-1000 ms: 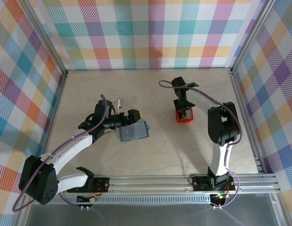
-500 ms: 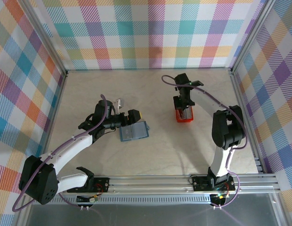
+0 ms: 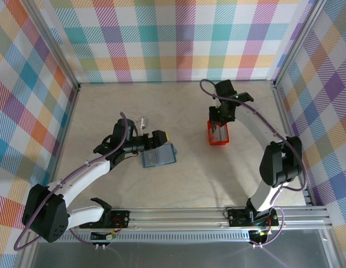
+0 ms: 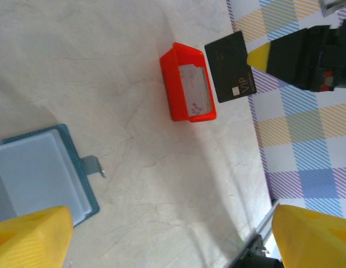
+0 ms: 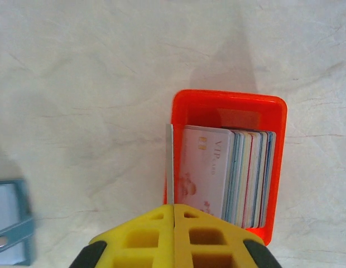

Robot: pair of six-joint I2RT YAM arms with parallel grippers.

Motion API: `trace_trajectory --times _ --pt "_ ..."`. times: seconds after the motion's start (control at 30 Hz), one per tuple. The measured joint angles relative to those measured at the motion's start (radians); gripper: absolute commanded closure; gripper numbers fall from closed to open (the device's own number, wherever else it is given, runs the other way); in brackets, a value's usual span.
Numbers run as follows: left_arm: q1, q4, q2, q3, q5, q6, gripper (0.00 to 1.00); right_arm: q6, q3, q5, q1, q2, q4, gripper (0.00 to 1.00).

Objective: Put the credit cards into the card holder

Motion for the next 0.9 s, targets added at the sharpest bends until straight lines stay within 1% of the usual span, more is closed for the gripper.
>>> trace_trajectory --times 0.1,0.2,0.3,0.37,0.47,0.6,0.67,0.77,0.9 --pt "-0.02 0.033 0.005 0.031 0.01 -0.039 0.1 0.03 0.009 -0.064 0.0 -0.093 0.005 1.0" --pt "-0.035 0.102 0.013 0.061 0.019 -0.112 0.11 0.073 0.018 -0.152 -0.004 -0.198 0.024 1.0" --pt "-0.04 0.191 0.022 0.079 0.022 -0.198 0.11 0.134 0.028 -0.26 -0.005 -0.284 0.072 1.0" --pt "-0.041 0.249 0.029 0.086 0.022 -0.258 0.14 0.186 0.028 -0.341 -0.005 -0.322 0.113 1.0" --pt "-0.045 0.347 0.046 0.09 0.022 -0.348 0.2 0.276 0.022 -0.455 -0.005 -0.352 0.192 1.0" --pt "-0.058 0.488 0.075 0.09 0.014 -0.449 0.29 0.396 -0.019 -0.578 -0.005 -0.365 0.301 1.0" --pt "-0.068 0.554 0.086 0.09 0.008 -0.488 0.33 0.445 -0.039 -0.616 -0.005 -0.365 0.336 1.0" --pt "-0.084 0.622 0.089 0.09 0.002 -0.523 0.35 0.497 -0.06 -0.653 -0.003 -0.365 0.371 1.0" --pt "-0.1 0.676 0.091 0.091 -0.004 -0.552 0.39 0.548 -0.086 -0.69 0.002 -0.365 0.415 1.0"
